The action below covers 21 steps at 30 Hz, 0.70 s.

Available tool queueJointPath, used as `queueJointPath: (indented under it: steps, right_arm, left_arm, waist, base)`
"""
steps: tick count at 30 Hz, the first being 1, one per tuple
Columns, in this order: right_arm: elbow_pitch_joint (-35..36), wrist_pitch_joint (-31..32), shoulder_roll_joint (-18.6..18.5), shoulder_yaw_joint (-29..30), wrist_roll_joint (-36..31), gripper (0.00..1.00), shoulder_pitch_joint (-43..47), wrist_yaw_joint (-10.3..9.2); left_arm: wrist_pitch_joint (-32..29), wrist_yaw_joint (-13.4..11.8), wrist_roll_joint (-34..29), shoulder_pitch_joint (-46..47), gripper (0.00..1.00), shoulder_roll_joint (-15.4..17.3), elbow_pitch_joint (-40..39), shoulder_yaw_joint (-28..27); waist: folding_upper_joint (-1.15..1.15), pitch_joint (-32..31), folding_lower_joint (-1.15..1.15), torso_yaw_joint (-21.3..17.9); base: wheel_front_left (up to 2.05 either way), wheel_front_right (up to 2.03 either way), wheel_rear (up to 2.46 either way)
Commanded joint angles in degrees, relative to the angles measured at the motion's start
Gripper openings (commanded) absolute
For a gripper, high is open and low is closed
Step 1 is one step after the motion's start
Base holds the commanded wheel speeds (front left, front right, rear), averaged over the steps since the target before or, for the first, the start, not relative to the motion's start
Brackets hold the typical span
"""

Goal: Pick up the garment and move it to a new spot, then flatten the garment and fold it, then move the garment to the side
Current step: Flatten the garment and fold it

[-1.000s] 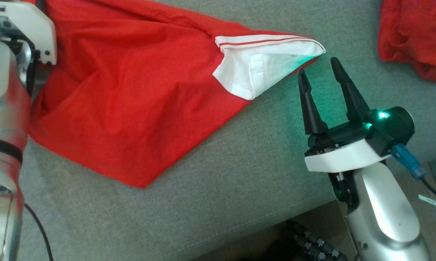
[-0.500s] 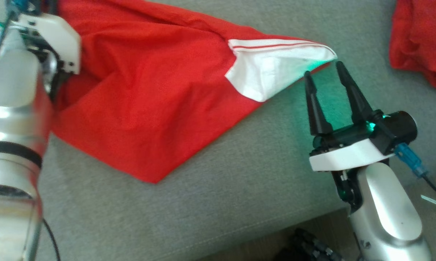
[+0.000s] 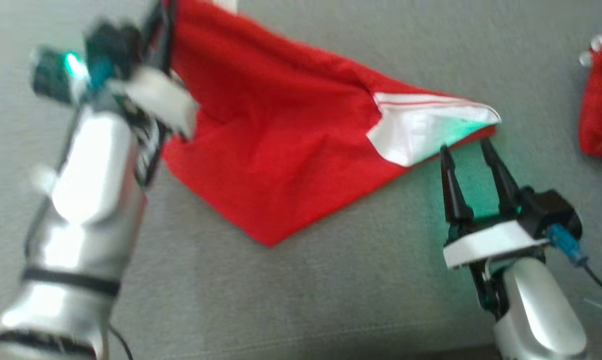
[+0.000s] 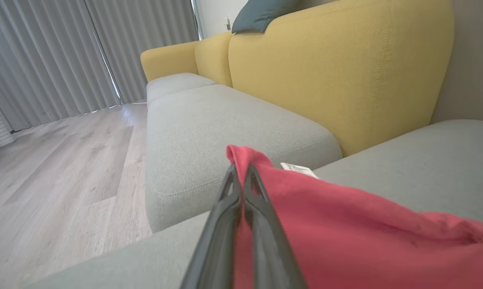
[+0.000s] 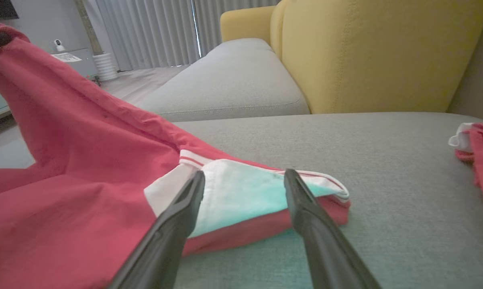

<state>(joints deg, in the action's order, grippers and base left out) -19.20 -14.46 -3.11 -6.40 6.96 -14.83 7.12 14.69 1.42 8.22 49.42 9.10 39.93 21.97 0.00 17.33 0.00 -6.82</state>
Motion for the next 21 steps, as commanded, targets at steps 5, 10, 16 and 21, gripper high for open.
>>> queueJointPath:
  steps: [5,10,16,21]
  right_arm:
    - [-0.32,-0.53,0.24,-0.12,0.0,1.0,2.57,0.36]
    - [-1.25,-0.53,0.24,0.23,0.23,1.0,4.17,0.36]
    - [-1.86,-0.53,0.24,0.42,0.06,1.0,5.3,0.36]
    - [-2.16,-0.53,0.24,0.44,0.09,1.0,5.77,0.36]
  left_arm:
    - [0.29,-0.89,-0.08,-9.88,0.0,1.21,-10.28,-1.36]
    - [0.3,-2.17,0.5,-21.59,0.0,0.53,-15.77,-1.96]
    - [0.3,-3.63,0.83,-31.8,0.0,0.2,-17.87,-4.24]
    - [0.3,-4.33,1.23,-37.01,0.23,-0.64,-16.01,-6.56]
  waist:
    - [0.0,-7.89,0.0,6.46]
    - [0.0,-10.08,0.0,7.47]
    - [0.0,-11.39,0.0,6.92]
    - [0.0,-12.21,0.0,5.8]
  base:
    - [0.0,0.0,0.0]
    - [0.0,0.0,0.0]
    - [0.0,0.0,0.0]
    - [0.0,0.0,0.0]
